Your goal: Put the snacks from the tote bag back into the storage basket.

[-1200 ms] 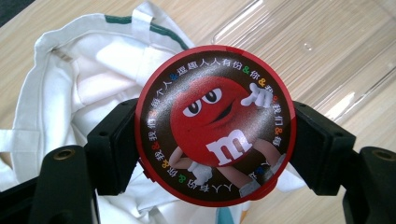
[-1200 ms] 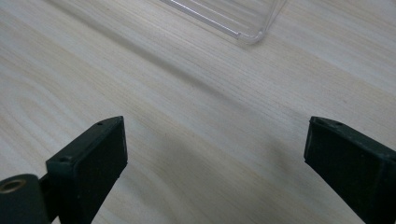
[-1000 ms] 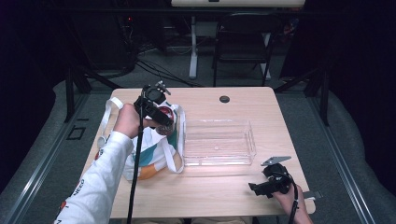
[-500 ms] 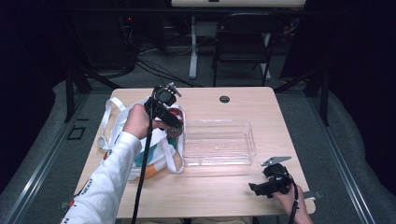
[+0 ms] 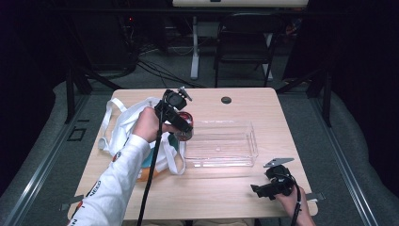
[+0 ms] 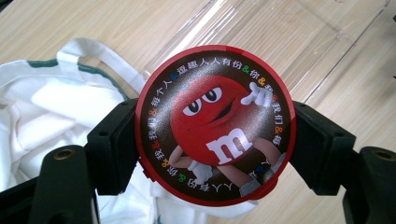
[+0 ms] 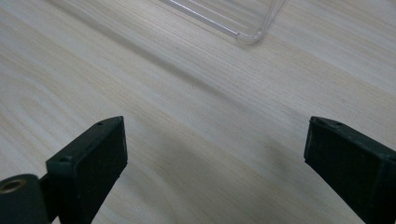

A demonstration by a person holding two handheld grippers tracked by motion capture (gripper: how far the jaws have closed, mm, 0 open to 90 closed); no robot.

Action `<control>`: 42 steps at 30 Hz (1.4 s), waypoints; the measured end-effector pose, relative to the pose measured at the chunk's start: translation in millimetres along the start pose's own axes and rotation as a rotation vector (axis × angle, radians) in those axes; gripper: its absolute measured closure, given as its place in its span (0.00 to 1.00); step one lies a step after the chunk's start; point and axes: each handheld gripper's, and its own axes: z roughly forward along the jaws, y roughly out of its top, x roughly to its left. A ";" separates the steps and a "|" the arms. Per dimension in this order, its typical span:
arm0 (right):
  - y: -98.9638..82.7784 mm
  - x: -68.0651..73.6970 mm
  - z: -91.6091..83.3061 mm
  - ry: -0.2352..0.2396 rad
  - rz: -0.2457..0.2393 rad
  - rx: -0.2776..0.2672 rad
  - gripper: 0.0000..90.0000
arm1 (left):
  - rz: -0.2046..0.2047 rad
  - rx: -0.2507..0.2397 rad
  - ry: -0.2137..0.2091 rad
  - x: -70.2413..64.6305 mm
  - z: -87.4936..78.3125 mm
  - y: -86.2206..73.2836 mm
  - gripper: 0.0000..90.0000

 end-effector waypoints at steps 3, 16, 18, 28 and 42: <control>0.0 0.1 0.0 0.001 0.000 0.000 0.06 | 0.008 0.003 -0.007 -3.1 2.7 1.6 0.29; 0.1 0.0 -0.2 0.005 0.000 0.000 0.06 | 0.031 0.017 -0.030 -10.8 14.2 5.2 0.29; 0.1 -0.1 0.2 0.004 0.001 -0.001 0.06 | 0.022 0.012 -0.039 -12.9 17.5 5.8 0.29; 0.2 0.3 1.0 0.005 0.007 -0.007 0.06 | 0.015 0.037 -0.062 -16.0 32.5 4.7 0.29; -0.2 0.3 0.2 0.012 0.010 -0.013 0.06 | -0.052 0.031 -0.121 -20.5 67.5 -1.6 0.29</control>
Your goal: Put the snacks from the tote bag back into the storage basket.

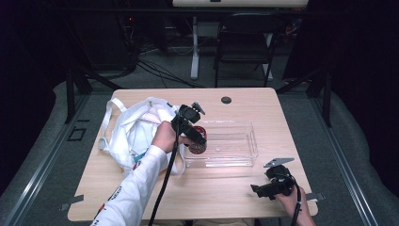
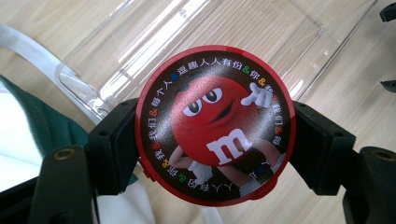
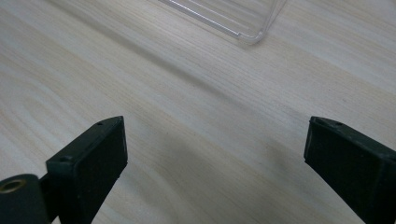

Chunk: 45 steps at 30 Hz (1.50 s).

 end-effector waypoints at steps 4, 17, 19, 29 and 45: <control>0.2 0.0 0.6 0.001 0.000 0.006 0.06 | -0.014 0.001 -0.003 1.9 7.1 -2.9 0.29; 0.3 1.0 0.9 0.000 0.000 0.006 0.06 | -0.038 0.036 0.009 2.2 31.0 -10.6 0.29; 0.3 0.8 0.9 0.001 0.000 0.007 0.06 | -0.040 0.042 0.016 2.4 34.4 -11.4 0.29; 0.0 0.6 0.2 -0.001 0.000 0.004 0.06 | -0.034 0.074 0.018 1.3 51.3 -12.7 0.29; 0.1 0.6 1.1 -0.001 0.000 0.004 0.06 | -0.040 0.090 0.024 2.4 59.9 -13.6 0.29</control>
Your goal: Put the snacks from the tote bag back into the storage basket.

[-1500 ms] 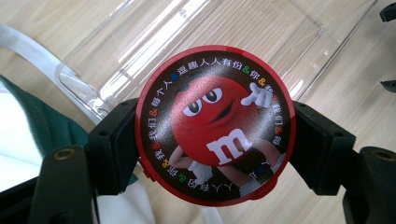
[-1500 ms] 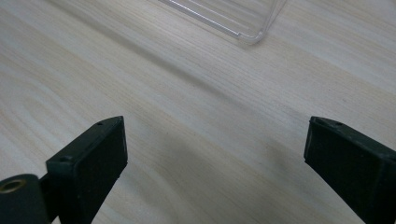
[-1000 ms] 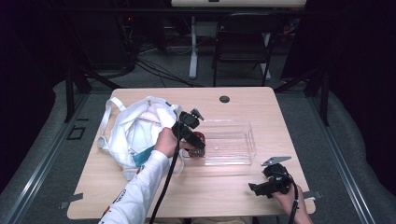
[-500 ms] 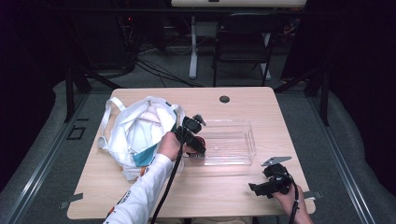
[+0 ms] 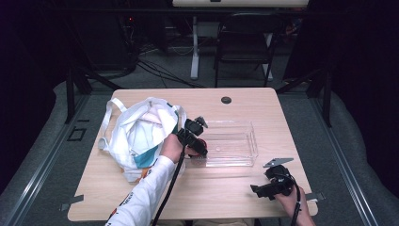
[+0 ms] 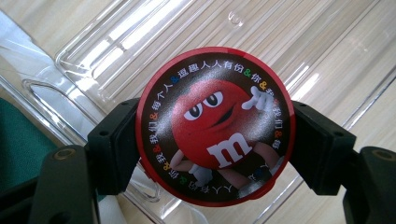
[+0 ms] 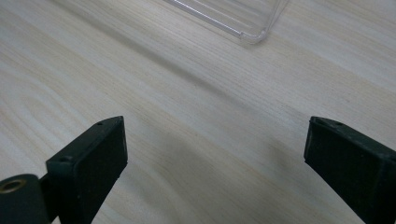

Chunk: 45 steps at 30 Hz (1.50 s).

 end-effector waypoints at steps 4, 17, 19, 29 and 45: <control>0.0 -0.2 -0.6 0.004 -0.003 0.003 0.06 | -0.005 0.003 0.008 0.2 0.9 -1.3 0.29; 0.3 -0.1 0.2 0.005 -0.004 0.000 0.06 | 0.009 0.006 0.021 -1.2 2.3 -3.3 0.29; 0.2 0.1 -0.7 0.003 -0.003 -0.001 0.06 | 0.007 0.006 0.021 -1.5 2.1 -4.0 0.28; -0.2 0.4 -1.1 0.000 -0.002 -0.002 0.06 | -0.007 -0.040 0.016 -1.2 -11.1 -1.7 0.23; -0.4 -1.2 -2.5 0.005 0.013 -0.027 0.06 | -0.007 -0.214 0.097 20.3 -91.3 -19.2 0.06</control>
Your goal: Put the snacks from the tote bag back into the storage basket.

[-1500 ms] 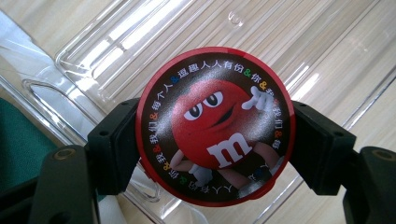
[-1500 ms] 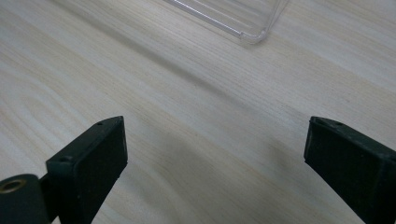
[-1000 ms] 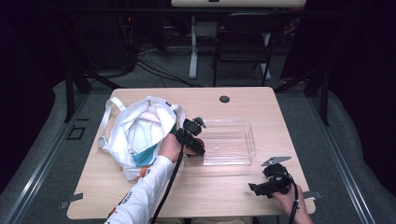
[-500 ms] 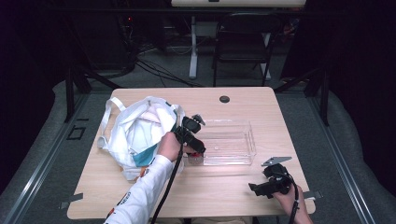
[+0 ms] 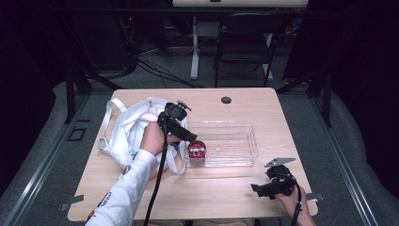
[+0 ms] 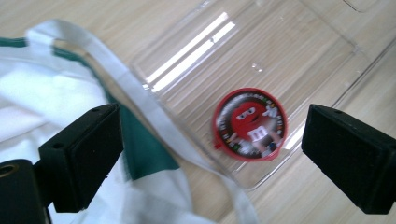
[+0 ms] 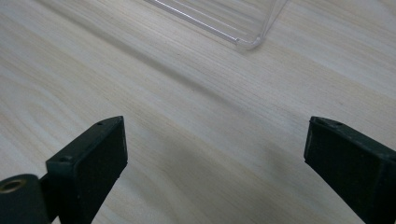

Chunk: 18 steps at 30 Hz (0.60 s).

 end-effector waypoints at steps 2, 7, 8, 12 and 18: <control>0.1 0.4 0.0 -0.002 0.000 0.002 0.06 | -0.011 -0.013 0.007 6.4 -8.5 -4.8 0.06; 0.0 0.5 -1.4 -0.012 -0.003 0.002 0.06 | -0.034 -0.037 0.034 19.8 -27.3 -23.2 0.04; 0.0 0.4 -1.3 -0.013 -0.003 0.002 0.06 | -0.040 -0.044 0.043 22.9 -30.5 -28.1 0.04; 0.2 0.2 -0.6 -0.007 -0.004 0.006 0.06 | -0.076 -0.050 0.071 38.4 -39.0 -50.8 0.04; 0.6 0.5 -0.7 -0.013 0.001 0.004 0.06 | -0.135 -0.075 0.098 55.4 -52.5 -80.1 0.04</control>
